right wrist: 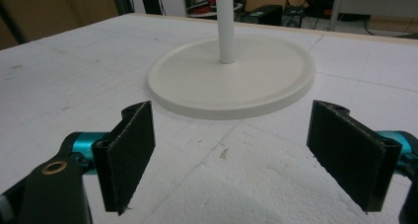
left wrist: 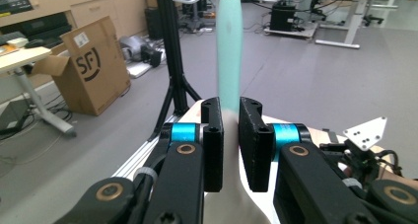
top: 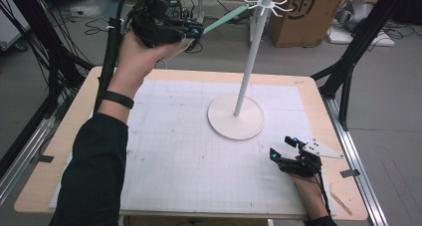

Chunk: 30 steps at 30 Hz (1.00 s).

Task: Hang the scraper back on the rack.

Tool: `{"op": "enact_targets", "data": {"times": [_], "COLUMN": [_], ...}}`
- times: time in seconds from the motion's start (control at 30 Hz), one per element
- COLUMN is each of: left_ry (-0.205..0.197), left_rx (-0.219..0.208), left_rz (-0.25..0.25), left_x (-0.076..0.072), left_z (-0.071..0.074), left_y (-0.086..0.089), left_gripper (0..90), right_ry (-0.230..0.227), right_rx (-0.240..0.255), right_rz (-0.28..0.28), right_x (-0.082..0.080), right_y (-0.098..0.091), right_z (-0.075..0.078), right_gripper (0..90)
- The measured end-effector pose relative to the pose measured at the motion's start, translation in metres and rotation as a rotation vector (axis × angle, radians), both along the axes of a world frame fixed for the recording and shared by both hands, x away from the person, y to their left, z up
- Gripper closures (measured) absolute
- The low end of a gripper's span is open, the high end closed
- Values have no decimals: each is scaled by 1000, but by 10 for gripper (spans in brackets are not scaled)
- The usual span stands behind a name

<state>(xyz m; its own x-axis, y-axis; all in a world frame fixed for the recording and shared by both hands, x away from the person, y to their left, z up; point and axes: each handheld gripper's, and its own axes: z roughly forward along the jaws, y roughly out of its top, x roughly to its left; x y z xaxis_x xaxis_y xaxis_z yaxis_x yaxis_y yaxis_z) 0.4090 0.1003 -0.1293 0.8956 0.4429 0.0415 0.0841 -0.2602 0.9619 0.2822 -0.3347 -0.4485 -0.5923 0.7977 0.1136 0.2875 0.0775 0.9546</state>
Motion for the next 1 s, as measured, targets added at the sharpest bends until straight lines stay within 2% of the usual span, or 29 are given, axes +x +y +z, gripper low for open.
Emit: {"op": "enact_targets", "data": {"times": [0.33,0.4,0.47,0.63,0.73,0.8,0.9,1.0], "left_ry": [7,9,6,-36,-45,-56,-56,-60], "left_rx": [10,-4,4,24,17,9,-1,2], "left_rz": [-17,-27,-28,-29,-29,-15,-6,27], "left_x": [1,1,0,-8,-16,-24,-39,-58], "left_z": [-4,-5,-6,-15,-28,-42,-71,-105], "left_y": [-2,-2,-1,11,27,41,64,88], "left_gripper": [794,719,633,425,352,313,267,247], "right_ry": [0,0,1,-3,-2,-2,-1,0], "right_rx": [1,0,0,-2,-2,-1,-2,0], "right_rz": [1,1,3,4,6,5,4,2], "right_x": [0,0,0,0,0,0,0,0], "right_y": [0,0,0,0,0,0,0,0], "right_z": [0,0,0,0,0,0,0,0], "right_gripper": [178,178,178,178,178,178,178,178]}}
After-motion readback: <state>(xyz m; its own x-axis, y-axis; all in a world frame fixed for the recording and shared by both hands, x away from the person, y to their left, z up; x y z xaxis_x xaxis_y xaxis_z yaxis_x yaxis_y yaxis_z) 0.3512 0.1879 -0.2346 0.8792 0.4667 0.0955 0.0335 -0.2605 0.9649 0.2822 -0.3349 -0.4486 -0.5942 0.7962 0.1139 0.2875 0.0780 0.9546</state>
